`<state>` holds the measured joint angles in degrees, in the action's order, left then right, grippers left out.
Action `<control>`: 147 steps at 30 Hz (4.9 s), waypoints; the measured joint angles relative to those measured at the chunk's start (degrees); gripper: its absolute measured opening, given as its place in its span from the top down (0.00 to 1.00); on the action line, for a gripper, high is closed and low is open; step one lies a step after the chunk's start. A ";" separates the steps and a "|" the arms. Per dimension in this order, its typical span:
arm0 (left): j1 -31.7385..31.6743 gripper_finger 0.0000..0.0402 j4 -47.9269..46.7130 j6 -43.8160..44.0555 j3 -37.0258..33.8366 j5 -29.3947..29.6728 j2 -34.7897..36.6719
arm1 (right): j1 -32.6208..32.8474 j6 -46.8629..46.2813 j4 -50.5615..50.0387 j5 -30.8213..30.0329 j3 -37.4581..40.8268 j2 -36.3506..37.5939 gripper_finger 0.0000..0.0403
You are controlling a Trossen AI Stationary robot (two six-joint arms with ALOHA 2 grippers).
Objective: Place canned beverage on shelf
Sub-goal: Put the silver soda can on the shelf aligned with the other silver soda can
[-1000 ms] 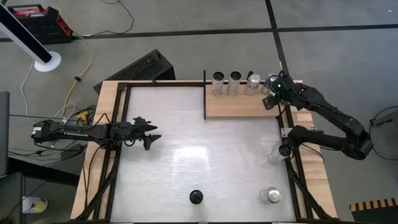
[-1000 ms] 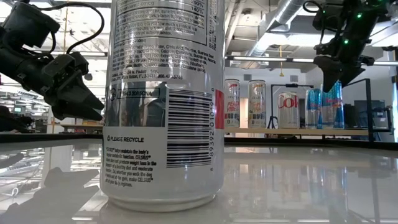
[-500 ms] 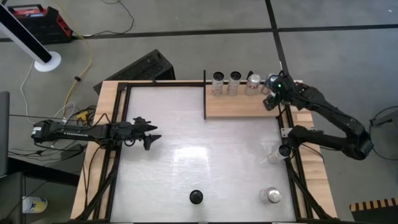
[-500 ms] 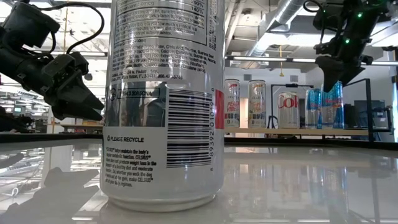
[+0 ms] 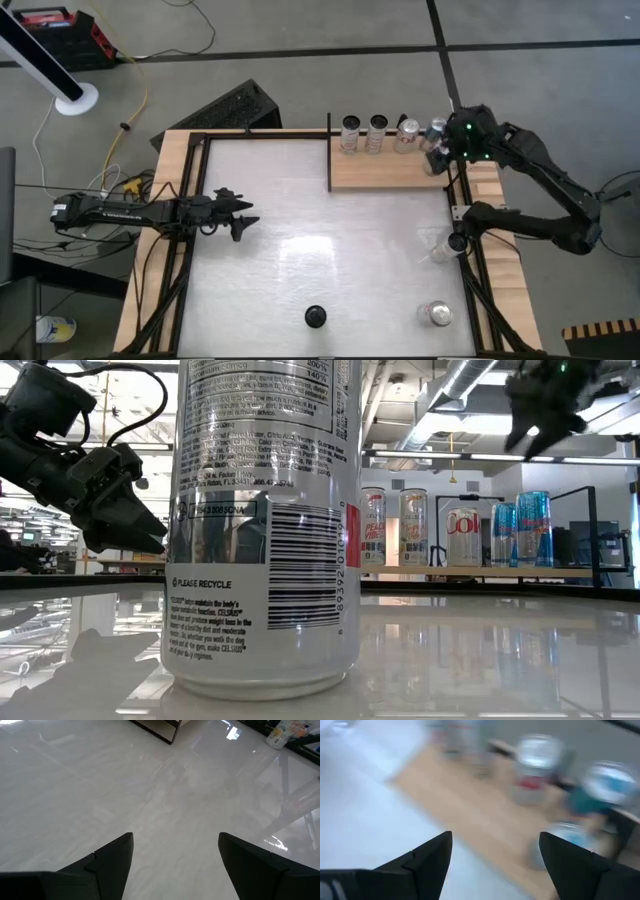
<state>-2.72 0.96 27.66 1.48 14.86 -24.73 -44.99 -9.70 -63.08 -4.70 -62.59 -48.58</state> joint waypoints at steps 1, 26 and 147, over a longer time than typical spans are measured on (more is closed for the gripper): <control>0.00 0.31 0.34 0.35 -0.03 -0.21 0.00 | 1.42 -0.32 0.10 2.49 -0.67 0.00 0.20; 12.72 0.31 29.49 -7.90 -0.07 -3.55 -11.67 | 74.25 -41.24 4.32 10.92 -7.97 -16.79 0.21; 12.72 0.31 26.21 -14.97 0.02 -15.26 -11.59 | 73.79 9.61 -13.01 -5.01 -17.50 -47.61 0.30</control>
<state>10.00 27.17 12.69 1.50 -0.40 -36.32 28.80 -0.09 -76.09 -9.71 -80.09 -96.18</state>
